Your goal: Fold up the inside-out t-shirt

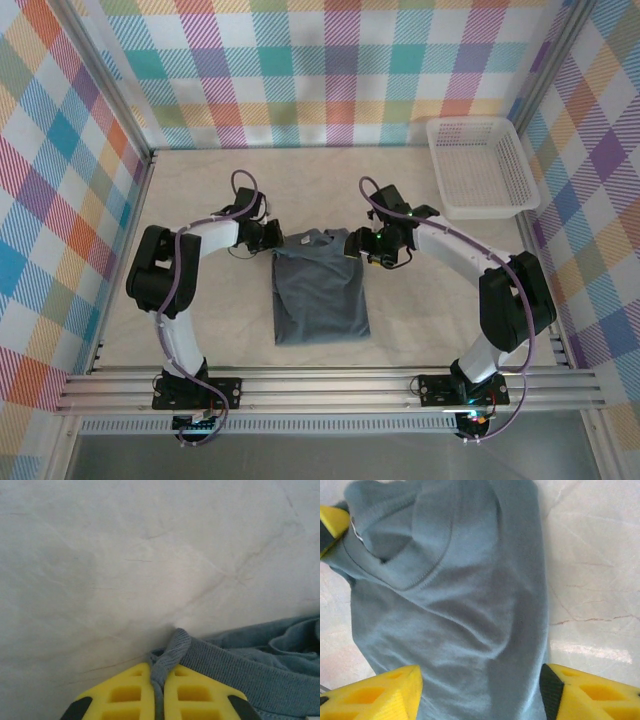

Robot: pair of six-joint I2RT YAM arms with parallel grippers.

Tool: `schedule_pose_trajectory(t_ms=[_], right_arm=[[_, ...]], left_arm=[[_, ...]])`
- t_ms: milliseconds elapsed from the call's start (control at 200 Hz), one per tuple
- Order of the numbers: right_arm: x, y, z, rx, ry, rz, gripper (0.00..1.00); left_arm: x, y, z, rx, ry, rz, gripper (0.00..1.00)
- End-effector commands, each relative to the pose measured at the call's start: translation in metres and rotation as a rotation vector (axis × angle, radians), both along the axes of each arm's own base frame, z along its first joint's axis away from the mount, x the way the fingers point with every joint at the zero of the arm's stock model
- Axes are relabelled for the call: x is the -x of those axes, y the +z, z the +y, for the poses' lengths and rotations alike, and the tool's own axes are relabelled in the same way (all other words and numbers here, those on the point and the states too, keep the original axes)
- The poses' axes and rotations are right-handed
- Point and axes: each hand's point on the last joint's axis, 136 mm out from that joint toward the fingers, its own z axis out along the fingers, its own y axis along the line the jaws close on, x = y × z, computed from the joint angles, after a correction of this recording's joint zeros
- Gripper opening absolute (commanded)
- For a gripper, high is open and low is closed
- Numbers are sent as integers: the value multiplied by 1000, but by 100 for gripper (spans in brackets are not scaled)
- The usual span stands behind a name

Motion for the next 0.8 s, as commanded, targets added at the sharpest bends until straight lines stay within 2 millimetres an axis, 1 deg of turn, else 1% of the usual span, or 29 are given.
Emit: schedule_pose_trajectory(t_ms=[0, 45, 110, 180, 235, 310, 385, 490, 640, 710, 800], right_arm=[[-21, 6, -4, -24, -27, -43, 75], [-30, -1, -7, 11, -20, -50, 82], [-45, -16, -14, 71, -21, -50, 87], [-60, -31, -18, 117, -15, -53, 89], [-68, -44, -19, 135, -9, -36, 90], [-74, -56, -9, 97, 7, -3, 88], [-77, -64, 4, 35, 27, 9, 85], [-80, -74, 11, 8, 39, 23, 83], [-73, -91, 28, -87, 52, 89, 73], [-70, -101, 32, -110, 45, 113, 71], [-67, -110, 35, -115, 43, 131, 70]], left_arm=[[15, -15, -15, 53, -48, 62, 0], [13, -12, -19, 71, -57, 55, 0], [13, -13, -20, 78, -64, 59, 0], [13, -12, -21, 79, -68, 60, 0], [13, -12, -21, 78, -68, 61, 0], [13, -12, -21, 79, -68, 62, 0], [13, -11, -22, 82, -68, 62, 0], [11, -12, -23, 86, -69, 63, 0], [10, -11, -25, 99, -65, 63, 0], [9, -11, -24, 100, -58, 60, 0], [10, -12, -24, 98, -58, 63, 0]])
